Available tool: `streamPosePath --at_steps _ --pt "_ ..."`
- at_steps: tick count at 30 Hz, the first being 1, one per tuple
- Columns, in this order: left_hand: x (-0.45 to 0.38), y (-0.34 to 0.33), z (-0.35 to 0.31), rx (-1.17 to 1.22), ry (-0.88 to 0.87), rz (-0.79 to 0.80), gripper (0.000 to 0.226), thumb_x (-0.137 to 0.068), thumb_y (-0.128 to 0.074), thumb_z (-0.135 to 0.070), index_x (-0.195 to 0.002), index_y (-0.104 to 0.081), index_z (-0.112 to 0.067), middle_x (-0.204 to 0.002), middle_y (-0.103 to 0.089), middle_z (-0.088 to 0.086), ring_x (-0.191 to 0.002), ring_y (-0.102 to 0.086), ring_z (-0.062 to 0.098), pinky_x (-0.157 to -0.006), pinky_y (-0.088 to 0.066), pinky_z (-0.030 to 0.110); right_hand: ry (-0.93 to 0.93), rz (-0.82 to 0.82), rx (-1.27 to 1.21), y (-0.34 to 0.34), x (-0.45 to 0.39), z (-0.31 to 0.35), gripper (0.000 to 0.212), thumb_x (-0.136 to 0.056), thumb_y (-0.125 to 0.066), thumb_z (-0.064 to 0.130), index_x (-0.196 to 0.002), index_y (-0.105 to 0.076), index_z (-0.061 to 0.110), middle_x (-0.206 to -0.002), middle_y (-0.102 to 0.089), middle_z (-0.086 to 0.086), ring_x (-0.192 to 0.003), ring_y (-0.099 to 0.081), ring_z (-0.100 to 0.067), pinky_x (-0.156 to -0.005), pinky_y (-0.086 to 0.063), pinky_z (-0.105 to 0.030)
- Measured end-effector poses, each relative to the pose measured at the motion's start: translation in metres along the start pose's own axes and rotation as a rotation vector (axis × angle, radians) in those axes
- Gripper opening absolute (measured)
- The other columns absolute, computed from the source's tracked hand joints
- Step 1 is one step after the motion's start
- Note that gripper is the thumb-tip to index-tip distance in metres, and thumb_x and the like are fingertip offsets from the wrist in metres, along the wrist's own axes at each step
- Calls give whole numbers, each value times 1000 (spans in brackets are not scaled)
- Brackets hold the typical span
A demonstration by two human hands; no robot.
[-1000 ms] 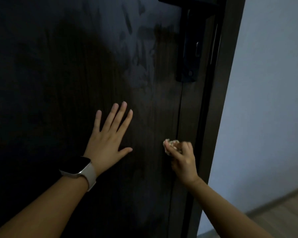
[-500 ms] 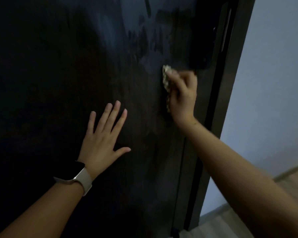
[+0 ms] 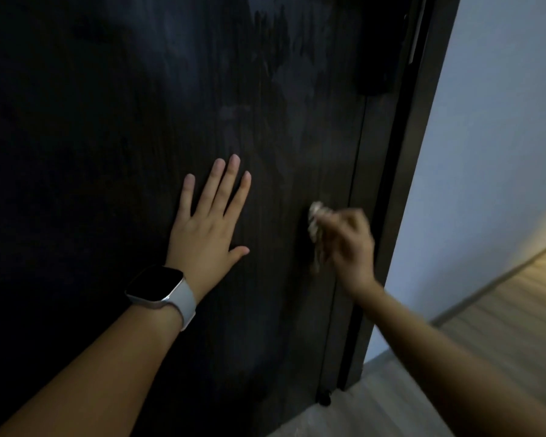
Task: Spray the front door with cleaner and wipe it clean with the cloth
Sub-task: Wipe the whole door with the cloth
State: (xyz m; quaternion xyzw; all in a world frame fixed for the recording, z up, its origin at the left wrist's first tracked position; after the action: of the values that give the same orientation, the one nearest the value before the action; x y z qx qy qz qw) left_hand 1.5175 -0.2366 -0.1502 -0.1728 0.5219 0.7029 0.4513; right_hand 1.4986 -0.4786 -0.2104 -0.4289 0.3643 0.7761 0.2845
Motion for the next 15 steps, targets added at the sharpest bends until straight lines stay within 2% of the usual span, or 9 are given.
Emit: streamPosePath --at_steps 2,3,6,7,9,11,12,13,15 --pt "1 -1 0 7 2 -1 123 -69 -71 -61 -155 4 -14 -160 19 11 -148 15 27 -116 15 49 -37 -251 -16 14 -54 -2 44 -80 -52 -12 -117 -67 7 -104 -48 -9 -95 -52 -14 -84 -46 -23" --pt "1 -1 0 7 3 -1 124 -70 -71 -62 -155 5 -14 -160 20 11 -148 16 27 -116 16 49 -84 -305 -36 14 -70 -3 45 -80 -51 -14 -116 -67 7 -103 -46 -7 -93 -51 -12 -83 -46 -21" --pt "1 -2 0 26 -1 -5 123 -70 -72 -60 -155 4 -14 -160 20 11 -148 15 27 -115 17 49 -170 -375 19 -11 -49 -13 34 -83 -54 -13 -107 -70 4 -97 -45 -2 -85 -52 -19 -76 -45 -25" --pt "1 -2 1 27 -1 -2 123 -70 -72 -60 -155 4 -14 -160 20 11 -148 16 27 -115 17 49 -194 -336 51 -24 -22 -19 32 -83 -55 -11 -106 -71 4 -95 -44 -2 -83 -51 -20 -75 -42 -24" --pt "1 -2 0 30 -3 6 122 -71 -71 -60 -155 3 -14 -160 20 12 -148 17 27 -115 17 49 -224 -116 135 -42 41 -28 34 -81 -58 -10 -108 -70 8 -97 -46 -4 -87 -51 -21 -80 -40 -22" --pt "1 -1 1 40 -8 13 121 -71 -71 -59 -155 2 -13 -160 20 12 -148 17 28 -115 18 49 -398 217 26 -48 94 -25 26 -84 -64 -5 -102 -68 13 -100 -54 -15 -93 -55 -31 -83 -46 -29" --pt "1 -1 2 47 -20 18 120 -71 -72 -58 -155 1 -13 -160 20 13 -148 17 28 -114 18 49 -405 362 -42 -48 111 -16 17 -86 -66 1 -98 -66 13 -98 -58 -18 -92 -57 -34 -80 -48 -34" --pt "1 1 3 57 -40 26 118 -71 -73 -56 -156 -2 -14 -160 19 13 -148 17 28 -114 19 49 -433 457 -99 -43 123 -10 11 -88 -65 6 -99 -64 8 -96 -61 -18 -89 -59 -34 -76 -50 -35" --pt "5 3 7 113 -107 41 108 -72 -75 -49 -155 -13 -17 -161 13 14 -149 12 28 -115 17 48 -345 616 -106 -35 139 9 18 -89 -62 6 -105 -60 -3 -89 -65 -10 -81 -61 -23 -70 -50 -26"
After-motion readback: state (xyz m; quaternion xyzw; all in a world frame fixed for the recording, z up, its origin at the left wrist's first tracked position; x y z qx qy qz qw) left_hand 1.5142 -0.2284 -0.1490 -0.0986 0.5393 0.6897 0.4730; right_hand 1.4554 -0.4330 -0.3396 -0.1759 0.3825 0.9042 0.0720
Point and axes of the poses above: each hand's wrist, its own x-axis away from the middle knuckle, its own y-axis out of the back of the hand, z = x × y, the point moved 2 cm from there along -x, towards the middle knuckle
